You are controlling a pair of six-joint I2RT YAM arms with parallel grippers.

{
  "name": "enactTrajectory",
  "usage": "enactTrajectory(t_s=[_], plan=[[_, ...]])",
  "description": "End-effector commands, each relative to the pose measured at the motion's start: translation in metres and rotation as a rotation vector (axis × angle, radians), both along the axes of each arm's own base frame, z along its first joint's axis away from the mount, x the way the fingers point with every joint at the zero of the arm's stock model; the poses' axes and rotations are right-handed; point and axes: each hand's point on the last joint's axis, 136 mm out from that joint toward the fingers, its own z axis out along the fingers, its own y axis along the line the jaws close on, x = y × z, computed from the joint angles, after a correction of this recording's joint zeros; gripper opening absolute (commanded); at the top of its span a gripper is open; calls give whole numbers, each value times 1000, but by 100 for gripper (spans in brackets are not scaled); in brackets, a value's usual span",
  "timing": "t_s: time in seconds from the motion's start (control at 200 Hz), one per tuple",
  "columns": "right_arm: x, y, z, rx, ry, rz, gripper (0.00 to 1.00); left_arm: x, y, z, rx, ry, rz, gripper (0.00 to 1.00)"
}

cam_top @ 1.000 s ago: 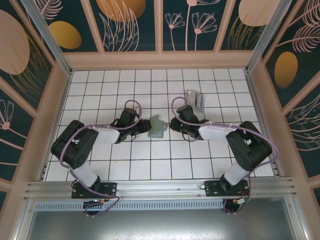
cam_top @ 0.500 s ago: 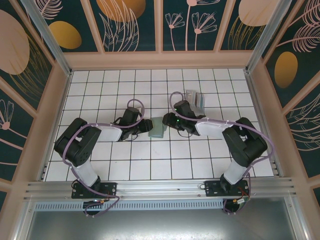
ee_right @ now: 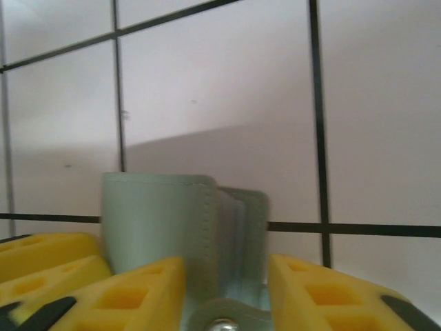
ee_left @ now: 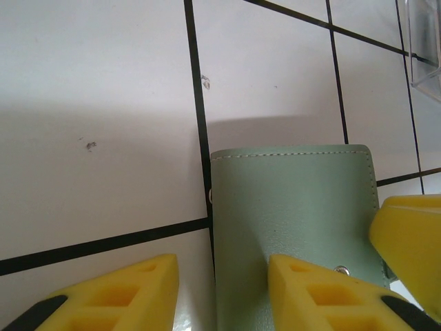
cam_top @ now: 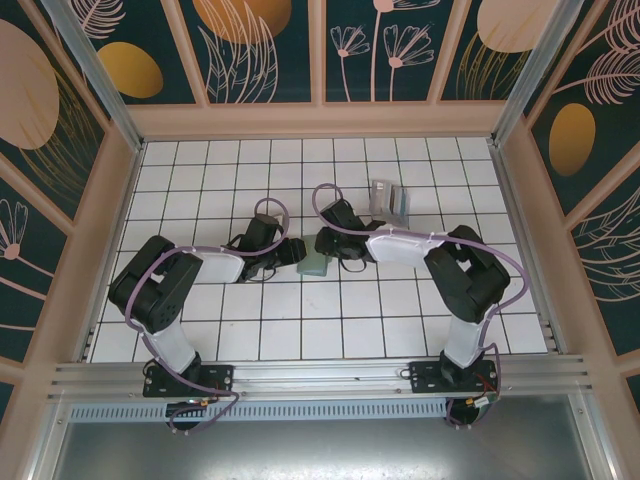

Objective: Put the credit cards into the card holder

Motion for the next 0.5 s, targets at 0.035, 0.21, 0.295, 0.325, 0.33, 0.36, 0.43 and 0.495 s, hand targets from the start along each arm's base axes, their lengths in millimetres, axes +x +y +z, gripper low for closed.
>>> enactTrajectory(t_s=[0.035, 0.21, 0.295, 0.325, 0.33, 0.36, 0.43, 0.495], plan=[[3, -12, 2, -88, -19, -18, 28, -14, 6, -34, 60, 89, -8, 40], [0, -14, 4, -89, -21, -15, 21, -14, 6, -35, 63, 90, -11, 41], [-1, -15, 5, -80, -23, -16, 18, -15, 6, -38, 70, 100, -14, 41], [-1, -14, 7, -74, -24, -16, 17, -15, 6, -38, 71, 99, -12, 41], [-1, -13, 7, -74, -24, -15, 17, -15, 6, -38, 71, 98, -13, 41], [-1, -13, 6, -73, -23, -9, 14, -15, 7, -39, 72, 98, -11, 41], [-1, -13, 9, -70, -27, -12, 12, -15, 7, -40, 78, 101, -12, 41], [-1, -14, 10, -70, -30, -15, 8, -16, 7, -41, 83, 105, -16, 41]])
